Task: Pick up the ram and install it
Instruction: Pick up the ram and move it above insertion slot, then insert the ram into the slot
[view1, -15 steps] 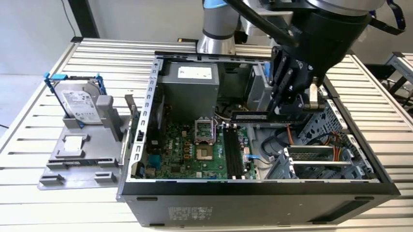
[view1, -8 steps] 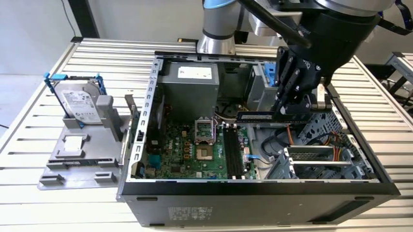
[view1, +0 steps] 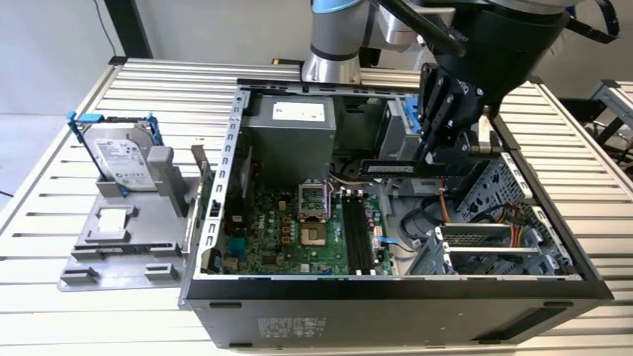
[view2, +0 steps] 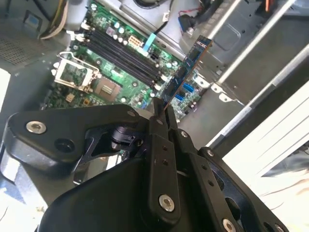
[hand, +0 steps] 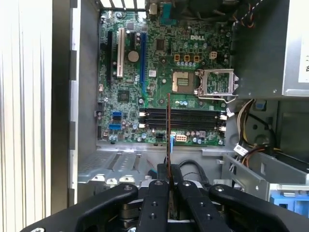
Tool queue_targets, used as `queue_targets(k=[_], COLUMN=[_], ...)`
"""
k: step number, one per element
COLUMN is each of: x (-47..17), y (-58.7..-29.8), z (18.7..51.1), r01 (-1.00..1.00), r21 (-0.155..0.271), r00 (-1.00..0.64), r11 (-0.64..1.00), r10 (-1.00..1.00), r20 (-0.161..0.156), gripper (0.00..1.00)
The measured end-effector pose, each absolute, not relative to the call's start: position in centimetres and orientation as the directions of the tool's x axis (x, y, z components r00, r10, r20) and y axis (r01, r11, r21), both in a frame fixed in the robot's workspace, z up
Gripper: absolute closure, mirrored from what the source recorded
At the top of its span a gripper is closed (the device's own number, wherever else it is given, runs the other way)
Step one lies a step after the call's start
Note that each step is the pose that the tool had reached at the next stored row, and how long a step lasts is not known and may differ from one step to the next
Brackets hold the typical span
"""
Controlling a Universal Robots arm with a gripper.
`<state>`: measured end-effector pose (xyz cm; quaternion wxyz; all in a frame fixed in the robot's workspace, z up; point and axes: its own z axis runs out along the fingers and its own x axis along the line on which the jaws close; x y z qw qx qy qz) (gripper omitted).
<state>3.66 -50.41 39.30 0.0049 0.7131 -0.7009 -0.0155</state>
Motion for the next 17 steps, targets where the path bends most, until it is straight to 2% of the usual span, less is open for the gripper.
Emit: queue_targets(k=[12, 17], x=[3.7, 3.7], y=[-45.3, -45.0], z=[39.3, 39.3], r01=[-0.999, -0.998], r21=[0.029, 0.029], r00=[0.017, 0.054], r11=[-0.017, -0.054], r10=[-1.0, -0.998], r20=[-0.015, -0.015], gripper=[1.0, 1.0])
